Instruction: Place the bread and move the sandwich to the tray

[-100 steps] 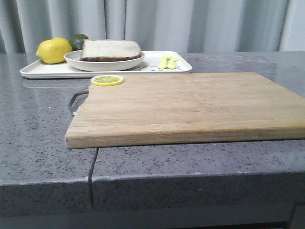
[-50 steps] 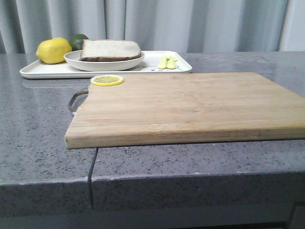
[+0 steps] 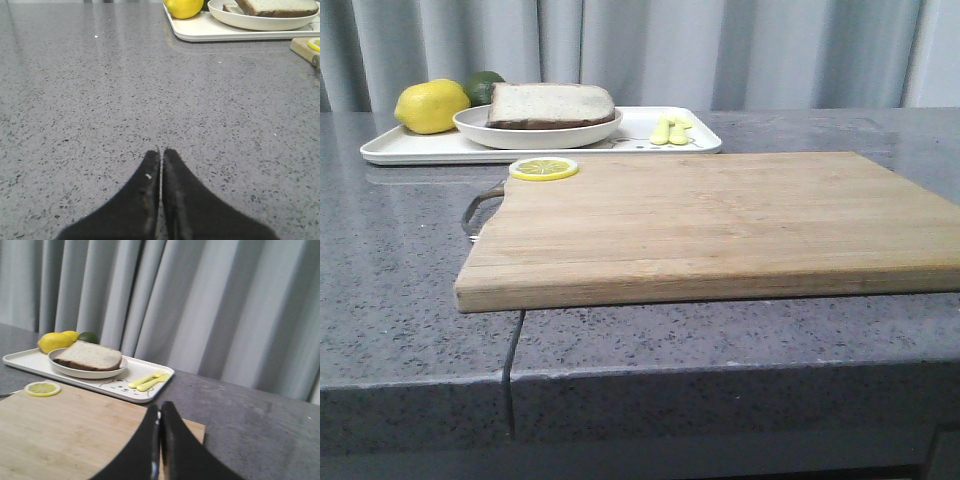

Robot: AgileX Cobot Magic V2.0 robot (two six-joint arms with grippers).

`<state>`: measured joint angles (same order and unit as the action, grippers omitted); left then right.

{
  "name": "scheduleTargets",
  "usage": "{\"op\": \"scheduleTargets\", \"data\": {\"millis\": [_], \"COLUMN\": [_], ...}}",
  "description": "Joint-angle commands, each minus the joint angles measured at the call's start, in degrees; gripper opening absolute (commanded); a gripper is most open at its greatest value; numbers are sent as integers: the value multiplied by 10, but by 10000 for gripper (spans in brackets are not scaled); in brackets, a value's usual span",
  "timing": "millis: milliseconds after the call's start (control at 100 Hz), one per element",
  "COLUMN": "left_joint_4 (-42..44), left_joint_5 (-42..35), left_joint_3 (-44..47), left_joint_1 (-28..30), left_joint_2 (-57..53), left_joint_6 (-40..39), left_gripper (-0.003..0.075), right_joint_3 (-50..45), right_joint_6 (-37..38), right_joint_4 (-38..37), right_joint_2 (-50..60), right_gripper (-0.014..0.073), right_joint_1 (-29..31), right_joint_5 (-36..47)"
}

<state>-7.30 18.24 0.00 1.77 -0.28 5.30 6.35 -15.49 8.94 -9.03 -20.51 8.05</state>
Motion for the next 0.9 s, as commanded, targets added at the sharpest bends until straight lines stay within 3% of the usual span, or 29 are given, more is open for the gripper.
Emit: {"op": "scheduleTargets", "data": {"millis": [0,120,370,680,890], "left_joint_4": [-4,-4,-4,-4,-4], "left_joint_5": [-39,-39,-39,-39,-39], "left_joint_3": [9,9,9,9,9], "left_joint_1": [-4,-4,-4,-4,-4], "left_joint_2": [-18,-18,-18,-18,-17], "left_joint_6": [-5,-5,-5,-5,-5], "left_gripper": [-20,-20,-20,-20,-20], "right_joint_3": [14,-7,-82,-80,-81], "right_joint_6": [127,203,235,235,234], "right_joint_4": [-104,-144,-146,-146,-142], "right_joint_2": [-4,-4,33,110,108], "right_gripper": [-60,-60,-60,-60,-60], "right_joint_1": [52,118,173,181,182], "right_joint_5": [47,51,51,-177,-275]}}
